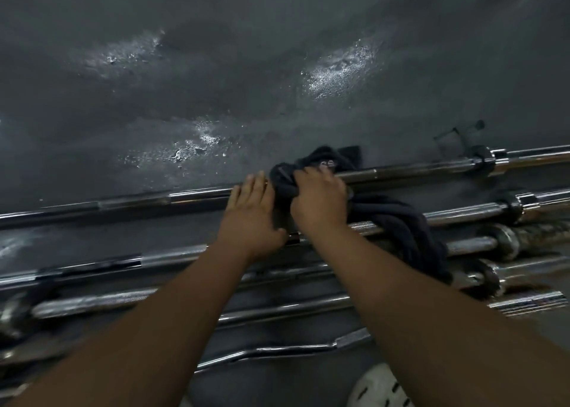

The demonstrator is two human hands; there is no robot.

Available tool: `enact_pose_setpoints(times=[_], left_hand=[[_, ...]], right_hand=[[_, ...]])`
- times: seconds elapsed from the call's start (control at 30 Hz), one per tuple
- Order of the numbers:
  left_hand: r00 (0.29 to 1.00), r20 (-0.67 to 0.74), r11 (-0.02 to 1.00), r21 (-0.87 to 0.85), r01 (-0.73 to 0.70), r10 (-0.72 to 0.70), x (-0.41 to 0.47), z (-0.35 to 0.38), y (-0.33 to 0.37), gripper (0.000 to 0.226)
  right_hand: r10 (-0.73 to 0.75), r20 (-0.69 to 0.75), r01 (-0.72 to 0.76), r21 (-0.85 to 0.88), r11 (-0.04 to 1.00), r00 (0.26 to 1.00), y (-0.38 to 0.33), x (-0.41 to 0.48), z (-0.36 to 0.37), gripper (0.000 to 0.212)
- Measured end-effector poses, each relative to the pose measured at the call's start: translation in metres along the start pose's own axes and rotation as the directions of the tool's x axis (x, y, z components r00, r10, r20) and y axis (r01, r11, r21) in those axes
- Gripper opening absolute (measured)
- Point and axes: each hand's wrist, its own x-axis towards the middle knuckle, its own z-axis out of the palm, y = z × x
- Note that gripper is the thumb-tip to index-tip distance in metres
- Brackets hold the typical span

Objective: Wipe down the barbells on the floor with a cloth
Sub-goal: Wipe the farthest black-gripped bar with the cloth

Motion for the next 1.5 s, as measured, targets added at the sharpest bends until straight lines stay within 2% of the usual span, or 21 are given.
enact_pose_setpoints(times=[0.07, 0.1, 0.2, 0.27, 0.33, 0.4, 0.43, 0.5, 0.57, 0.63, 0.77, 0.83, 0.9, 0.97, 1.07, 1.17, 1.27, 1.33, 1.4, 1.47, 1.5], left_hand=[[1.0, 0.006, 0.999, 0.039, -0.01, 0.01, -0.011, 0.0, -0.008, 0.101], [1.0, 0.0, 0.998, 0.059, 0.012, -0.012, -0.014, 0.0, -0.015, 0.099], [0.992, -0.03, 0.989, 0.072, 0.128, -0.126, -0.022, 0.006, -0.032, 0.097], [0.988, -0.058, 0.988, 0.051, 0.147, -0.144, -0.02, 0.015, -0.035, 0.097], [0.983, -0.095, 0.987, 0.013, 0.16, -0.158, -0.013, 0.021, -0.035, 0.095], [0.982, -0.109, 0.988, -0.023, 0.15, -0.152, -0.004, 0.023, -0.039, 0.094], [0.982, -0.123, 0.99, -0.033, 0.137, -0.141, 0.001, 0.022, -0.044, 0.092], [0.979, -0.174, 0.994, -0.038, 0.104, -0.109, 0.012, 0.018, -0.053, 0.085], [0.976, -0.204, 0.997, -0.02, 0.073, -0.076, 0.026, 0.011, -0.06, 0.079], [0.979, -0.194, 0.998, -0.012, 0.058, -0.059, 0.046, 0.001, -0.066, 0.076], [0.972, -0.223, 0.996, 0.038, 0.083, -0.073, 0.078, -0.021, -0.075, 0.079], [0.976, -0.215, 0.997, 0.06, 0.055, -0.041, 0.088, -0.03, -0.079, 0.09], [0.984, -0.176, 0.999, 0.027, 0.021, -0.016, 0.095, -0.042, -0.086, 0.103], [0.989, -0.149, 1.0, -0.004, 0.008, -0.009, 0.105, -0.052, -0.09, 0.106], [0.985, -0.174, 0.999, 0.036, 0.022, -0.015, 0.114, -0.058, -0.091, 0.097], [0.983, -0.185, 0.995, 0.103, 0.012, 0.007, 0.11, -0.051, -0.086, 0.087], [0.987, -0.157, 0.996, 0.089, -0.02, 0.034, 0.093, -0.045, -0.083, 0.082], [0.989, -0.133, 0.994, 0.101, -0.052, 0.065, 0.078, -0.037, -0.083, 0.088], [0.988, -0.132, 0.993, 0.102, -0.066, 0.079, 0.061, -0.024, -0.079, 0.091], [0.987, -0.152, 0.998, 0.054, -0.045, 0.052, 0.045, -0.011, -0.074, 0.091], [0.988, -0.149, 0.999, 0.034, -0.033, 0.038, 0.037, -0.007, -0.071, 0.092]], right_hand=[[-0.116, 0.053, 0.119, -0.071, 0.99, 0.992, 0.012, -0.006, -0.011, 0.032], [-0.1, 0.07, 0.109, -0.129, 0.986, 0.992, 0.028, -0.004, -0.017, 0.031], [0.179, 0.01, -0.173, -0.195, 0.965, 0.984, 0.066, -0.002, -0.029, 0.026], [0.245, -0.038, -0.248, -0.158, 0.956, 0.969, 0.047, 0.0, -0.021, 0.027], [0.13, -0.024, -0.132, -0.113, 0.985, 0.991, 0.0, 0.001, -0.007, 0.025], [-0.092, 0.032, 0.093, -0.035, 0.995, 0.995, -0.038, -0.004, 0.006, 0.033], [-0.201, 0.045, 0.202, -0.025, 0.979, 0.979, -0.044, -0.003, 0.01, 0.039], [-0.275, 0.034, 0.277, -0.118, 0.954, 0.961, -0.025, 0.008, 0.005, 0.041], [-0.191, -0.022, 0.181, -0.228, 0.957, 0.981, 0.022, 0.027, -0.008, 0.034], [-0.004, -0.135, -0.027, -0.224, 0.974, 0.991, 0.063, 0.041, -0.021, 0.025], [0.211, -0.218, -0.23, -0.069, 0.971, 0.953, 0.022, 0.066, -0.001, 0.031], [0.093, -0.219, -0.107, -0.054, 0.993, 0.971, 0.0, 0.074, 0.001, 0.038], [-0.095, -0.156, 0.071, -0.156, 0.985, 0.983, 0.012, 0.081, -0.01, 0.04], [-0.169, -0.122, 0.127, -0.294, 0.947, 0.978, 0.051, 0.087, -0.024, 0.034], [0.029, -0.212, -0.084, -0.256, 0.963, 0.977, 0.082, 0.09, -0.033, 0.031], [0.18, -0.238, -0.21, -0.108, 0.972, 0.954, 0.027, 0.087, -0.01, 0.036], [-0.15, -0.169, 0.132, -0.113, 0.985, 0.974, -0.012, 0.067, 0.005, 0.04], [-0.222, -0.129, 0.201, -0.157, 0.967, 0.967, 0.017, 0.062, -0.007, 0.041], [-0.097, -0.175, 0.054, -0.235, 0.97, 0.98, 0.065, 0.057, -0.019, 0.034], [0.159, -0.254, -0.209, -0.18, 0.961, 0.954, 0.089, 0.044, -0.026, 0.033], [0.223, -0.246, -0.267, -0.165, 0.95, 0.943, 0.08, 0.038, -0.022, 0.032]])
